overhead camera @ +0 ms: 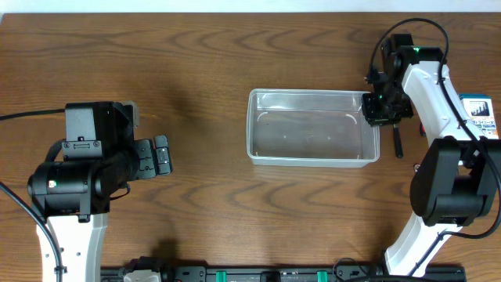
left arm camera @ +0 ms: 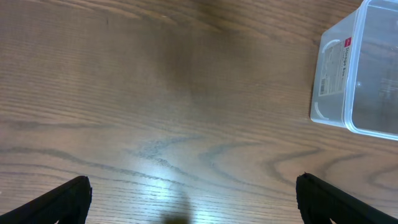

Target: Pack container

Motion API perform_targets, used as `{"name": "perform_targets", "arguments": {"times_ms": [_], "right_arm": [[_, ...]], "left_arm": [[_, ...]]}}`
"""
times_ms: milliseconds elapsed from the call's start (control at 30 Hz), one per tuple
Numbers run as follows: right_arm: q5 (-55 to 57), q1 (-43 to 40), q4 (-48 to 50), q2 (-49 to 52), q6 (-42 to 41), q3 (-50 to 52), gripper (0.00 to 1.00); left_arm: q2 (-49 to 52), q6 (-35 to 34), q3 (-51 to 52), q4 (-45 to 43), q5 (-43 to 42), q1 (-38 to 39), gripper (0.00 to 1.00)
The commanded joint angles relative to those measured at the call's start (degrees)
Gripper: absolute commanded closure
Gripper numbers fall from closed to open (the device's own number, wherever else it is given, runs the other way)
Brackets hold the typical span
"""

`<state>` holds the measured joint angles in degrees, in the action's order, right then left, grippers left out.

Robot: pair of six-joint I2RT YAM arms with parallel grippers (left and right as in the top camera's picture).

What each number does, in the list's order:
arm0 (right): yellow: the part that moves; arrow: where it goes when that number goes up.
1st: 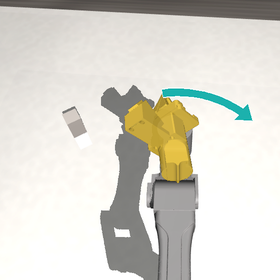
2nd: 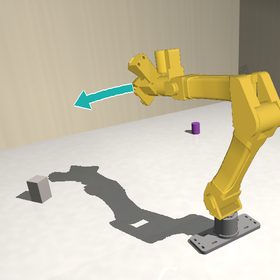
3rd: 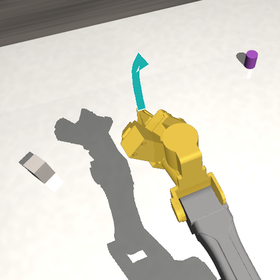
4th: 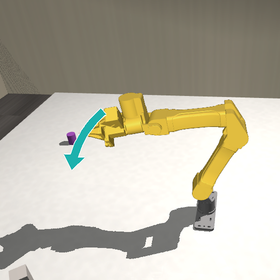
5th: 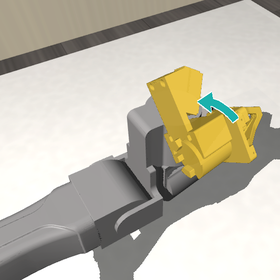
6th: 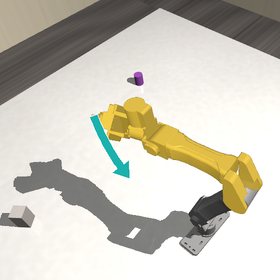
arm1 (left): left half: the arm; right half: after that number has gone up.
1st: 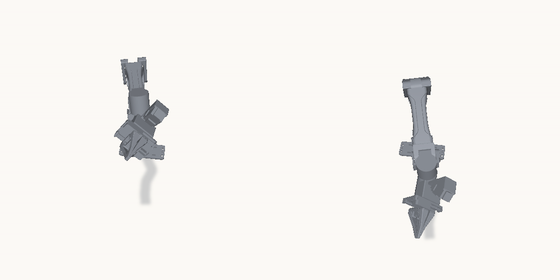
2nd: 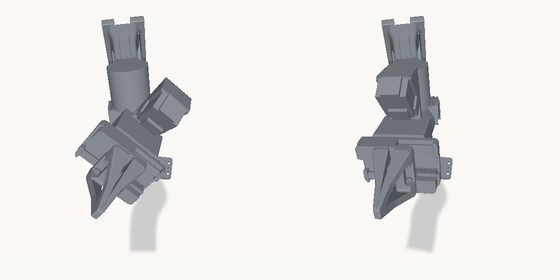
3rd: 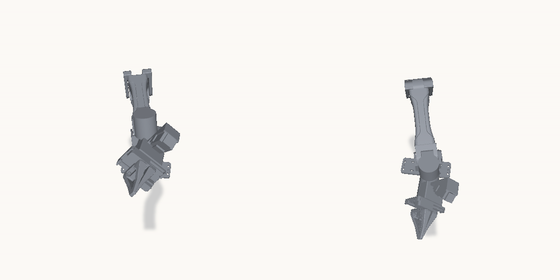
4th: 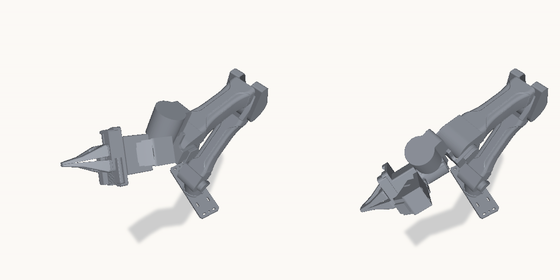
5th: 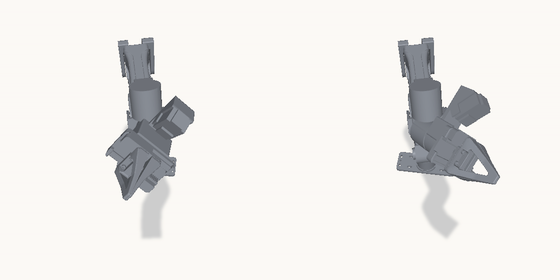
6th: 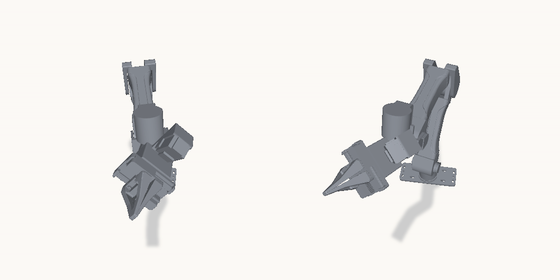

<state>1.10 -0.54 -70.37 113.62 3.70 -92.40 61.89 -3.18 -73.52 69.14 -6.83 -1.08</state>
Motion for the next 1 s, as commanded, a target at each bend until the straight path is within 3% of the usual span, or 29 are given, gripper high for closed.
{"name": "perform_targets", "arguments": {"times_ms": [0, 367, 967], "right_arm": [[0.57, -0.24, 0.39, -0.02, 4.2, 0.33, 0.87], [0.35, -0.24, 1.55, -0.02, 6.54, 0.33, 0.88], [0.13, -0.13, 1.14, -0.02, -4.2, 0.33, 0.9]], "left_arm": [[-0.15, -0.5, -0.76, -0.02, 0.9, -0.28, 0.02], [-0.15, -0.5, -0.76, -0.02, 0.92, -0.28, 0.02], [-0.15, -0.5, -0.76, 0.0, 0.9, -0.28, 0.02]]}}
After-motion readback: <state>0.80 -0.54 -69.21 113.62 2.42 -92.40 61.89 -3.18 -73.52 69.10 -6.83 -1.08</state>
